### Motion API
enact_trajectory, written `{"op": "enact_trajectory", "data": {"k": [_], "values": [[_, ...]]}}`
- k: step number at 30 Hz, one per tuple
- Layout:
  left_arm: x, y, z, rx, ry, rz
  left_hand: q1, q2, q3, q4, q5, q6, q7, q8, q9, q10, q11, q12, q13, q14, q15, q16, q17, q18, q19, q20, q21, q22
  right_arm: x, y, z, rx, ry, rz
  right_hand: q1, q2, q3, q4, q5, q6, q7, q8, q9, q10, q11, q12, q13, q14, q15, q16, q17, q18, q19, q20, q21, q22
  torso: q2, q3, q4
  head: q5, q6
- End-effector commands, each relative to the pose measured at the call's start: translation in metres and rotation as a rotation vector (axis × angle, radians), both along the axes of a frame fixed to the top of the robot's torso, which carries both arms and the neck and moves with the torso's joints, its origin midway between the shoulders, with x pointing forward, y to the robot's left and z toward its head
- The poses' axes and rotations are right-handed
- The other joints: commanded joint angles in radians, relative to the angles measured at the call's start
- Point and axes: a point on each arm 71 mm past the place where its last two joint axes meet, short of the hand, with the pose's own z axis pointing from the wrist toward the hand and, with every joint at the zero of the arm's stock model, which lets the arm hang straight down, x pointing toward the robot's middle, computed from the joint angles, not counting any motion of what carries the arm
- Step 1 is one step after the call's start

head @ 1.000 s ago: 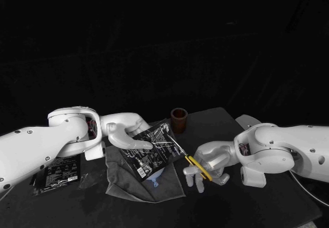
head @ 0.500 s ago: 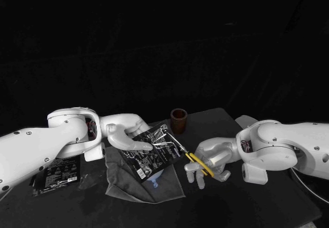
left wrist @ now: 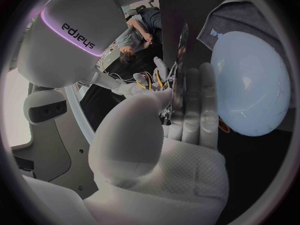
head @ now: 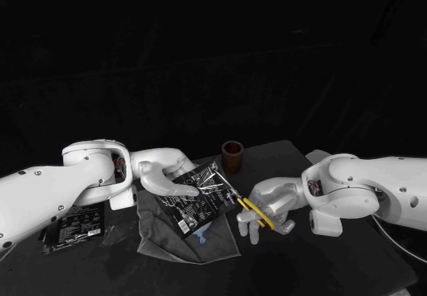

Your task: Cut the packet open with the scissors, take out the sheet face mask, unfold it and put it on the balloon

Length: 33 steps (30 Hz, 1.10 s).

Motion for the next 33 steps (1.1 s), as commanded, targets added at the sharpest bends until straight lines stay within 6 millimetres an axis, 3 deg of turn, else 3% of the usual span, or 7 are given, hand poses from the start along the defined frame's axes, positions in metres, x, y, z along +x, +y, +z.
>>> {"op": "enact_trajectory", "data": {"k": [1, 2, 3, 12, 16, 24, 33], "values": [[-0.003, -0.002, 0.002, -0.009, 0.013, -0.024, 0.008, 0.000, 0.029, -0.022, 0.007, 0.005, 0.000, 0.005, 0.102, -0.002, -0.008, -0.003, 0.002, 0.001, -0.008, 0.006, 0.001, 0.011, -0.001, -0.005, 0.005, 0.001, 0.001, 0.001, 0.002, 0.028, -0.010, -0.001, -0.008, -0.061, -0.008, 0.000, -0.001, -0.029, 0.011, -0.007, -0.011, -0.036, 0.010, -0.003, -0.032, 0.049, 0.013, 0.001, 0.069, 0.009, -0.004, 0.009, -0.006, 0.132, 0.000, -0.0002, -0.0002, -0.001, 0.000], [-0.003, -0.002, 0.002, -0.009, 0.014, -0.024, 0.008, 0.000, 0.029, -0.021, 0.007, 0.005, 0.000, 0.005, 0.102, -0.002, -0.007, -0.003, 0.002, 0.001, -0.009, 0.006, 0.002, 0.011, -0.001, -0.005, 0.006, 0.001, 0.002, 0.000, 0.002, 0.032, -0.015, -0.008, -0.010, -0.087, -0.023, 0.000, 0.002, -0.047, 0.014, -0.011, -0.017, -0.050, 0.013, -0.005, -0.040, 0.048, 0.015, 0.000, 0.067, 0.010, -0.008, 0.011, -0.012, 0.130, 0.000, -0.0003, -0.0007, -0.001, 0.000], [-0.003, -0.002, 0.001, -0.008, 0.014, -0.024, 0.008, 0.000, 0.029, -0.021, 0.007, 0.005, 0.000, 0.005, 0.102, -0.002, -0.007, -0.003, 0.002, 0.001, -0.009, 0.006, 0.002, 0.011, -0.001, -0.005, 0.006, 0.001, 0.002, 0.000, 0.003, 0.037, -0.022, -0.018, -0.005, -0.107, -0.041, 0.002, 0.003, -0.081, 0.007, -0.010, -0.028, -0.070, 0.008, -0.003, -0.053, 0.046, 0.013, -0.002, 0.063, 0.013, -0.013, 0.012, -0.020, 0.128, 0.000, -0.0004, -0.0009, -0.001, 0.000], [-0.003, -0.002, 0.001, -0.007, 0.016, -0.025, 0.008, 0.000, 0.029, -0.021, 0.007, 0.005, 0.000, 0.005, 0.102, -0.002, -0.007, -0.003, 0.002, 0.001, -0.009, 0.006, 0.002, 0.011, -0.001, -0.005, 0.006, 0.001, 0.005, -0.003, 0.004, 0.053, -0.048, -0.045, 0.036, -0.107, -0.042, 0.001, 0.003, -0.092, -0.005, 0.003, -0.046, -0.111, 0.010, 0.000, -0.097, 0.037, 0.014, -0.010, 0.044, 0.021, -0.035, 0.014, -0.060, 0.115, -0.001, 0.0005, -0.0010, -0.002, 0.002], [-0.004, -0.002, 0.001, -0.007, 0.016, -0.026, 0.008, 0.000, 0.029, -0.021, 0.007, 0.005, 0.000, 0.005, 0.102, -0.002, -0.007, -0.003, 0.002, 0.001, -0.009, 0.006, 0.002, 0.011, -0.001, -0.005, 0.006, 0.001, 0.006, -0.004, 0.004, 0.051, -0.050, -0.047, 0.043, -0.125, -0.056, 0.002, 0.004, -0.097, 0.004, 0.005, -0.052, -0.133, 0.017, -0.001, -0.118, 0.032, 0.019, -0.014, 0.035, 0.025, -0.047, 0.018, -0.083, 0.107, 0.000, 0.0006, -0.0011, -0.003, 0.002], [-0.005, -0.004, 0.002, -0.007, 0.017, -0.031, 0.008, 0.000, 0.029, -0.021, 0.007, 0.005, 0.000, 0.005, 0.102, -0.002, -0.007, -0.003, 0.002, 0.001, -0.009, 0.006, 0.002, 0.011, -0.001, -0.005, 0.006, 0.001, 0.009, -0.009, 0.002, 0.033, -0.040, -0.056, 0.036, -0.128, -0.060, 0.002, 0.005, -0.086, 0.016, 0.017, -0.053, -0.131, 0.023, 0.006, -0.133, 0.030, 0.024, -0.016, 0.030, 0.025, -0.047, 0.022, -0.086, 0.105, 0.000, -0.0001, -0.0002, -0.003, 0.001], [-0.003, -0.002, 0.002, -0.008, 0.016, -0.023, 0.008, 0.000, 0.028, -0.020, 0.007, 0.005, 0.000, 0.004, 0.103, -0.002, -0.008, -0.003, 0.003, 0.000, -0.009, 0.006, 0.004, 0.011, -0.002, -0.005, 0.007, 0.002, 0.008, -0.015, -0.001, 0.004, -0.017, -0.057, 0.031, -0.138, -0.067, 0.002, 0.006, -0.071, 0.019, 0.029, -0.054, -0.116, 0.024, 0.014, -0.144, 0.029, 0.026, -0.017, 0.026, 0.025, -0.045, 0.025, -0.083, 0.105, 0.000, -0.0007, -0.0004, -0.003, -0.001]]}}
